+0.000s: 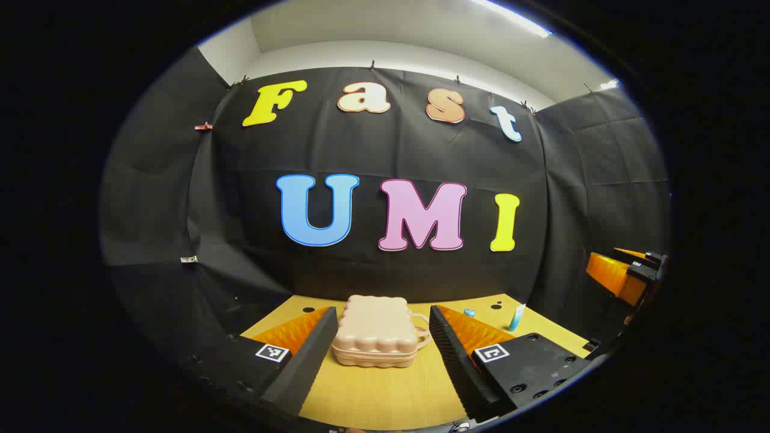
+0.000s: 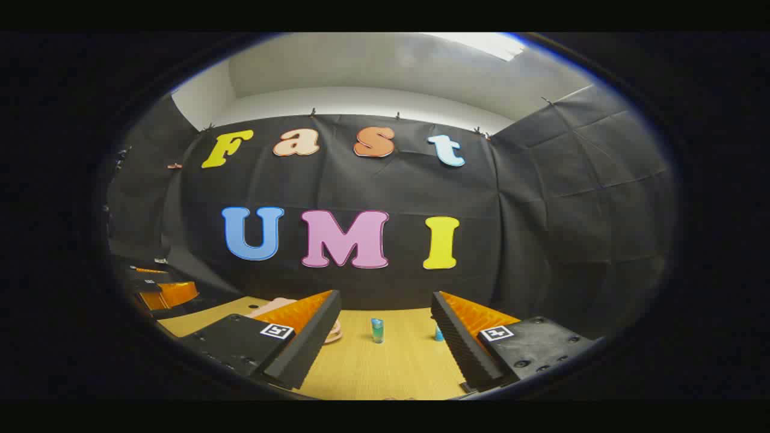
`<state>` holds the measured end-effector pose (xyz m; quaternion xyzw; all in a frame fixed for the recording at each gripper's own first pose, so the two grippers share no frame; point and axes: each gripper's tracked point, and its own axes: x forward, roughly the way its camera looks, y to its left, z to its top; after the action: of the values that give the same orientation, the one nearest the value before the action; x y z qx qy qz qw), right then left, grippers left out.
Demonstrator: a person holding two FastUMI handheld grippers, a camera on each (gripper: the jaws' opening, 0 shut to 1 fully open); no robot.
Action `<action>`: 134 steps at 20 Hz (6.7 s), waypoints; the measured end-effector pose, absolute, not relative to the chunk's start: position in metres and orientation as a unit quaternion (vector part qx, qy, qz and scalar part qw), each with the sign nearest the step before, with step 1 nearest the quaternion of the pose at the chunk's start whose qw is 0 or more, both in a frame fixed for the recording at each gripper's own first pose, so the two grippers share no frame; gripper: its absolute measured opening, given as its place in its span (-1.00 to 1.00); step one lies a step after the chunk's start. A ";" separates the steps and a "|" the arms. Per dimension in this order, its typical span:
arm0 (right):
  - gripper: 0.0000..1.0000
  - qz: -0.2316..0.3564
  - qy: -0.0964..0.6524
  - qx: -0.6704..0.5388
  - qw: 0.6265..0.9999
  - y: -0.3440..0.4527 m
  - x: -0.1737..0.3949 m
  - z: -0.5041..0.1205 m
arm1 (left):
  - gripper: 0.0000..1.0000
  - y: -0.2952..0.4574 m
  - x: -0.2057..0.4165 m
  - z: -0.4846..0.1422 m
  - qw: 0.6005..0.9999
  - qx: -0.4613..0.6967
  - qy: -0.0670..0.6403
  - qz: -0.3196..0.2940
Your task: First open the suitcase, pack the skin care products into it, and then close the suitcase.
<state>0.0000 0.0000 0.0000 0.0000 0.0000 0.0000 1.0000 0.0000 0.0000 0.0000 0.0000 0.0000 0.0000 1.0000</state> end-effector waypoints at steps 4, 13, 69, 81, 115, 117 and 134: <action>0.89 -0.002 0.000 0.002 1.000 -0.004 0.003 0.000 | 0.93 -0.007 0.003 0.000 1.000 0.001 0.000 -0.003; 0.92 0.002 0.016 0.000 1.000 -0.010 0.014 -0.012 | 0.92 -0.019 0.012 0.001 0.999 0.038 -0.007 0.001; 0.96 0.091 0.127 0.057 0.986 -0.051 0.239 -0.121 | -0.79 -0.067 0.383 -0.111 0.929 0.065 0.363 -0.007; 0.96 0.095 0.115 0.007 0.989 -0.006 0.222 -0.106 | -0.82 0.207 0.383 -0.028 0.933 0.123 0.321 0.104; 0.92 -0.017 0.130 -0.043 0.990 -0.060 0.255 -0.136 | 0.96 0.173 0.386 -0.103 0.980 0.080 0.175 0.055; 0.93 -0.021 0.131 -0.040 0.990 -0.073 0.255 -0.132 | 0.96 0.110 0.376 -0.086 0.986 0.072 0.150 0.024; 0.94 -0.012 0.236 -0.044 0.971 -0.150 0.245 -0.266 | 0.98 -0.264 0.363 -0.277 0.944 0.029 0.238 -0.226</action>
<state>0.2453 -0.1499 -0.2657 -0.0441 0.2359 -0.0117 0.9707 0.3634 -0.2644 -0.2771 0.0286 0.2377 -0.2265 0.9441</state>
